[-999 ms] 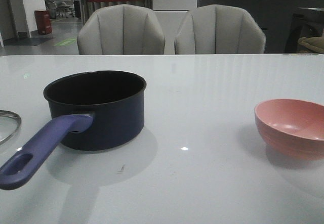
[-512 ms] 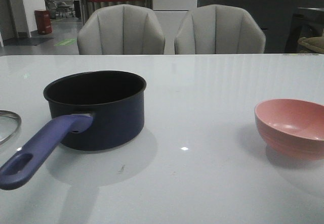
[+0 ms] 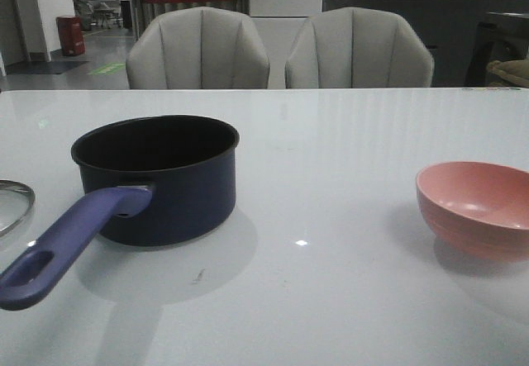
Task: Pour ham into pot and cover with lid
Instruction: 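Grasp the purple knob of the glass lid with the left gripper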
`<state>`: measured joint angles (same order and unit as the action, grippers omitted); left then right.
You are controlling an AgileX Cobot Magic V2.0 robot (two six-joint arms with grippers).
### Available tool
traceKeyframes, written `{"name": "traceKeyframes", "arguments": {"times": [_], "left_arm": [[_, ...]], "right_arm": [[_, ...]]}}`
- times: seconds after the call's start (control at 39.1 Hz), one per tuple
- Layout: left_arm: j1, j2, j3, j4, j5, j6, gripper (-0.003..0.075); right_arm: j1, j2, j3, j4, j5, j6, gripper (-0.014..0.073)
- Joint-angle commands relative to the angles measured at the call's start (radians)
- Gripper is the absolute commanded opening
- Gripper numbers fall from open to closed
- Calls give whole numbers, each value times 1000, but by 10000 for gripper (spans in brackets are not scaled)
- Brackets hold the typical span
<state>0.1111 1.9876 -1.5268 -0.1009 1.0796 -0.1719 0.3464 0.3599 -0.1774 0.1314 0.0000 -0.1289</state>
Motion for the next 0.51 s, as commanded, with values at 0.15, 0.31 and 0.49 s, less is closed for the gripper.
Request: {"name": "traceKeyframes", "arguments": {"times": [0.15, 0.31, 0.49], "left_arm": [[3, -12, -44, -30, 47, 2, 625], [3, -12, -44, -30, 50, 2, 622], [3, -12, -44, -24, 45, 2, 536]], "right_arm": [[2, 5, -28, 3, -86, -9, 147], [2, 5, -28, 3, -86, -9, 147], [2, 5, -28, 3, -86, -9, 147]]}}
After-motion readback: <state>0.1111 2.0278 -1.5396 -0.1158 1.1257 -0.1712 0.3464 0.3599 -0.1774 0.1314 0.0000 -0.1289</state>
